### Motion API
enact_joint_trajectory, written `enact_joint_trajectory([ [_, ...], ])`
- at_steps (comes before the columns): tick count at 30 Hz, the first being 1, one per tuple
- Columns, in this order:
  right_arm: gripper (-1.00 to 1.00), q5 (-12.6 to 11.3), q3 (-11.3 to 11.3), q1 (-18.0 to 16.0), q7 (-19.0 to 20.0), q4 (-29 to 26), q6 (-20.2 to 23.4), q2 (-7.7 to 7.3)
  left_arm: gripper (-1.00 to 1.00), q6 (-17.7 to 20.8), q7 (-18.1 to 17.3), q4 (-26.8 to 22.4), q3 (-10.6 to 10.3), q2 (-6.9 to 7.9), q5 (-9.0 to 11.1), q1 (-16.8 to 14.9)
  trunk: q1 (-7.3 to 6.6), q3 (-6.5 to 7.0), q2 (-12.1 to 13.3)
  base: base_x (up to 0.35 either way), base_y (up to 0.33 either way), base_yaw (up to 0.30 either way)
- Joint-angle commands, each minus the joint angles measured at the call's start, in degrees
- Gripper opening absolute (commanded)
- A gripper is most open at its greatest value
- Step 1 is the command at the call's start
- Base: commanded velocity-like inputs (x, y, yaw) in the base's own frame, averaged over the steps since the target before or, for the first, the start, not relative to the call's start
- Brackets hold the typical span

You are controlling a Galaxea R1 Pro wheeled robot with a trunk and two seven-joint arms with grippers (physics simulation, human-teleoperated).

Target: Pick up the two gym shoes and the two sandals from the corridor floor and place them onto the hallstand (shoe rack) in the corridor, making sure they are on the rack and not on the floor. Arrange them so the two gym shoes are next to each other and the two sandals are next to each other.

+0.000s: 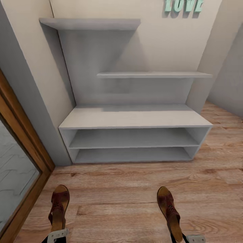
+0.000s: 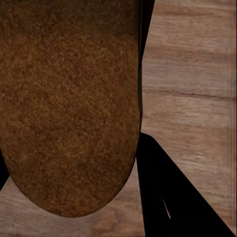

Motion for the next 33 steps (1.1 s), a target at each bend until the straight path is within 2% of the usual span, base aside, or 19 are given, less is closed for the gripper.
enact_joint_trajectory([
  [1,-1.0,0.33,-1.03,-0.05,0.38,0.04,-0.13,-0.06,-1.0,0.43,-0.48,-0.07,0.37,-0.15,-0.2,-0.14,-0.01,-0.01,-0.02,0.0,0.0,-0.24],
  [3,-1.0,0.35,-3.04,-0.04,0.37,0.0,-0.06,-0.22,-1.0,2.79,-0.08,-0.44,0.36,-0.54,-0.29,-0.87,-0.01,0.05,-0.02,0.0,0.0,-0.243],
  [5,-1.0,0.39,-4.08,-0.04,0.41,-0.02,-0.02,-0.29,-1.0,4.91,0.54,-0.63,0.36,-0.85,-0.34,-1.84,-0.01,0.1,-0.02,0.0,0.0,-0.244],
  [6,-1.0,0.42,-4.78,-0.06,0.43,-0.03,0.01,-0.32,-1.0,7.28,1.48,-0.69,0.36,-1.09,-0.38,-3.08,-0.01,0.12,-0.02,0.0,0.0,-0.246],
  [12,-1.0,0.46,-5.81,-0.05,0.46,0.01,0.05,-0.31,-1.0,16.28,6.18,-0.68,0.31,-1.66,-0.54,-8.82,-0.01,0.15,-0.02,0.0,0.0,-0.247],
  [14,-1.0,0.46,-5.9,-0.04,0.48,0.03,0.06,-0.31,-1.0,20.77,7.94,-0.62,-0.22,-2.18,-0.59,-12.18,-0.01,0.16,-0.02,0.0,0.0,-0.247],
  [15,-1.0,0.49,-5.9,-0.04,0.52,0.04,0.06,-0.25,-1.0,26.15,10.28,-0.5,-1.56,-2.83,-0.62,-15.76,-0.01,0.16,-0.02,0.0,0.0,-0.247],
  [17,-1.0,0.52,-5.87,-0.04,0.54,0.04,0.06,-0.24,-1.0,29.29,11.9,-0.46,-2.54,-3.2,-0.61,-18.0,-0.01,0.16,-0.02,0.0,0.0,-0.25],
  [18,-1.0,0.54,-5.85,-0.05,0.54,0.04,0.06,-0.23,-1.0,32.38,13.27,-0.44,-3.68,-3.65,-0.6,-20.69,-0.01,0.16,-0.02,0.0,0.0,-0.25],
  [19,-1.0,0.54,-5.83,-0.06,0.55,0.04,0.06,-0.22,-1.0,33.62,13.6,-0.43,-4.03,-3.82,-0.59,-21.89,-0.01,0.16,-0.02,0.0,0.0,-0.199],
  [21,-1.0,0.59,-5.77,-0.04,0.55,0.04,0.04,-0.15,-1.0,38.16,14.05,-0.28,-4.63,-4.0,-0.56,-26.37,-0.01,0.16,-0.02,0.0,0.0,-0.046],
  [28,-1.0,0.64,-5.75,-0.06,0.55,0.04,0.06,-0.13,-1.0,39.23,13.88,-1.0,-4.76,-3.94,-0.58,-27.53,-0.01,0.16,-0.02,0.0,0.0,-0.008],
  [33,-1.0,0.64,-5.75,-0.05,0.55,0.04,0.06,-0.13,-1.0,39.08,13.88,-1.11,-4.67,-3.98,-0.53,-27.62,-0.01,0.16,-0.02,0.208,-0.089,0.0],
])
